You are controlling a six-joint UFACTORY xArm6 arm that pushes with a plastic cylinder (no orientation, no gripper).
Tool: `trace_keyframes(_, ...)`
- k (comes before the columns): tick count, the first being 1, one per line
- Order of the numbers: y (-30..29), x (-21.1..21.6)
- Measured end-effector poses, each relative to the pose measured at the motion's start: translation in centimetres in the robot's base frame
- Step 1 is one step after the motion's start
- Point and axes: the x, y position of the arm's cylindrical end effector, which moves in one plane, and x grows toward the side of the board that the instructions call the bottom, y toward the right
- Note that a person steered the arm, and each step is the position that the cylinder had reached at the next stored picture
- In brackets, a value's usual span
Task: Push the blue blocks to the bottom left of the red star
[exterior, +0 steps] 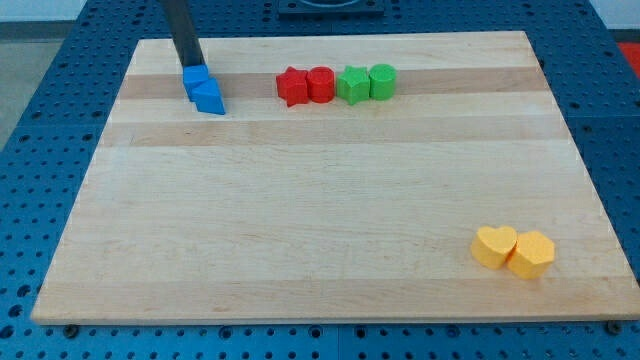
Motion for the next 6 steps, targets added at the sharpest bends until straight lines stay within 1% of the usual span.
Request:
trace_keyframes(1, 0.0, 0.5)
trace_keyframes(5, 0.0, 6.7)
trace_keyframes(6, 0.2, 7.3)
